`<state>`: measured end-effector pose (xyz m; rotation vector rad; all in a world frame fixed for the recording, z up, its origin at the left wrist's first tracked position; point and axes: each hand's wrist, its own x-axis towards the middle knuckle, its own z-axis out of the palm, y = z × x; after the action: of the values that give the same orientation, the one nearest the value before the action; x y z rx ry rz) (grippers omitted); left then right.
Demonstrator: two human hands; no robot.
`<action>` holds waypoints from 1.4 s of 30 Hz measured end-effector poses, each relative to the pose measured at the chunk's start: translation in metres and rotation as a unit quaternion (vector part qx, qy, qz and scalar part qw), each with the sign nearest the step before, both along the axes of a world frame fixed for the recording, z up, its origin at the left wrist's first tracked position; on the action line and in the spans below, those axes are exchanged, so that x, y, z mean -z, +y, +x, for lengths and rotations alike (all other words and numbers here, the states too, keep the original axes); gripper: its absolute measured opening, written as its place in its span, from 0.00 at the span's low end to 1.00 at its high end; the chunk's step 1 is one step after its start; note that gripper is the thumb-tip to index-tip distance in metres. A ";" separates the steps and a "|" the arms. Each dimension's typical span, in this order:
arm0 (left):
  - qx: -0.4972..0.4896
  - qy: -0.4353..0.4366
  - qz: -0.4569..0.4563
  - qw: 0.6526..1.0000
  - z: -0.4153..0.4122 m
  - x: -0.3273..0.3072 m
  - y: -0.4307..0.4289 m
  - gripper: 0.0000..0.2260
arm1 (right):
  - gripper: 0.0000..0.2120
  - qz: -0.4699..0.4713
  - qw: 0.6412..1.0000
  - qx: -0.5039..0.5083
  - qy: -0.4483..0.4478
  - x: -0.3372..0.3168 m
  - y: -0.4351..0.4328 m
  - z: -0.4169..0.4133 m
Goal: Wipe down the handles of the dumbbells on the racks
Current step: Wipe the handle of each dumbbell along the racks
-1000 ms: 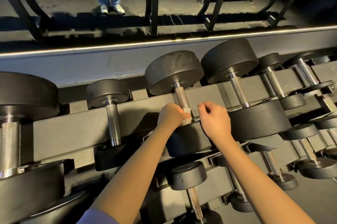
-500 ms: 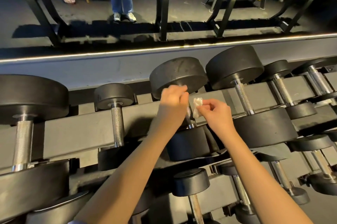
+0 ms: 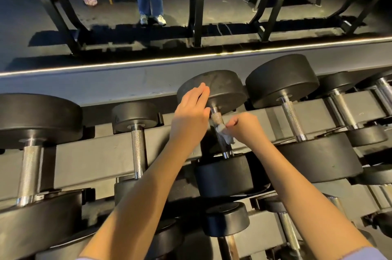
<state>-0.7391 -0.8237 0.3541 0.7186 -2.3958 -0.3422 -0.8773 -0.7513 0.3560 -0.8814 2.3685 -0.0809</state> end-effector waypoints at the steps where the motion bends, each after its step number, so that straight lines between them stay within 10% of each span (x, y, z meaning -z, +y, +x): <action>1: -0.002 0.001 0.008 1.000 0.000 0.000 0.001 0.20 | 0.13 0.014 1.000 0.005 0.008 -0.001 -0.004 0.000; 8: -0.003 -0.021 0.014 1.000 0.002 -0.006 0.004 0.21 | 0.08 -0.296 0.943 0.145 -0.049 0.001 -0.011 0.001; 18: -0.051 -0.107 0.153 0.981 -0.007 -0.016 0.009 0.25 | 0.11 -0.041 0.994 -0.031 -0.097 -0.006 0.030 -0.011; 28: -0.005 -0.150 0.036 0.988 -0.035 -0.031 0.018 0.24 | 0.05 -0.281 0.951 0.133 -0.004 -0.010 0.069 -0.023; 42: 0.147 -0.184 0.110 0.966 -0.162 -0.031 0.041 0.25 | 0.11 -0.184 0.957 0.186 0.122 -0.008 0.099 -0.159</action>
<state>-0.9013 -0.7826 0.3848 0.5582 -2.8576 -0.6547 -1.0367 -0.6524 0.3644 -0.6183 2.7807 -0.6138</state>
